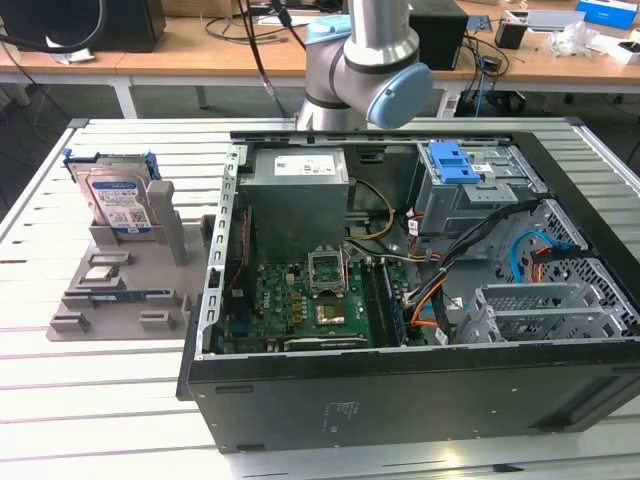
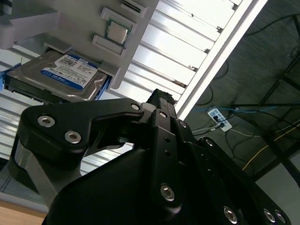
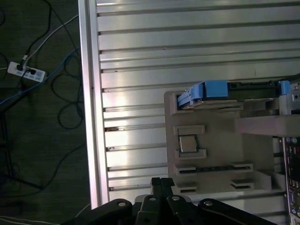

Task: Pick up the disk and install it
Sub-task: 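Reach for the disk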

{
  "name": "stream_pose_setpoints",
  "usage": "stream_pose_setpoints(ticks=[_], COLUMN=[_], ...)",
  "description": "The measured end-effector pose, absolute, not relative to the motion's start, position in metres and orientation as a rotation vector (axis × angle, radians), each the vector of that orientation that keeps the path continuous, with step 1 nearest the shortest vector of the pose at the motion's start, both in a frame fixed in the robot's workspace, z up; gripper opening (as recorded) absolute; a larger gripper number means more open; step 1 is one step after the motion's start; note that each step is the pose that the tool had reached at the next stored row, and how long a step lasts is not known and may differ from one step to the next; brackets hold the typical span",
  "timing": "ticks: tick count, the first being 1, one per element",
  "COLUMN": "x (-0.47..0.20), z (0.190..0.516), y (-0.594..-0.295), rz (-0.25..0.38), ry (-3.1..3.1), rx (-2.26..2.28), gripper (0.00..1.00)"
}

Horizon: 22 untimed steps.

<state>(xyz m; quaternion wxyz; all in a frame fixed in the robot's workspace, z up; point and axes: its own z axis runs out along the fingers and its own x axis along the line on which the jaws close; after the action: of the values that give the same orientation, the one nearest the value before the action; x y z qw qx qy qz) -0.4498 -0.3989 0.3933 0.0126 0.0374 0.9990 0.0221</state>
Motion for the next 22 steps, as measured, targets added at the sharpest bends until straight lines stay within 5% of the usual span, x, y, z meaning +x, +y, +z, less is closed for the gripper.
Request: stream_pose_setpoints(ticks=[22], x=[-0.495], z=[0.393], y=[-0.399], rz=[0.069], ry=[3.113], rx=[0.117], gripper=[0.11])
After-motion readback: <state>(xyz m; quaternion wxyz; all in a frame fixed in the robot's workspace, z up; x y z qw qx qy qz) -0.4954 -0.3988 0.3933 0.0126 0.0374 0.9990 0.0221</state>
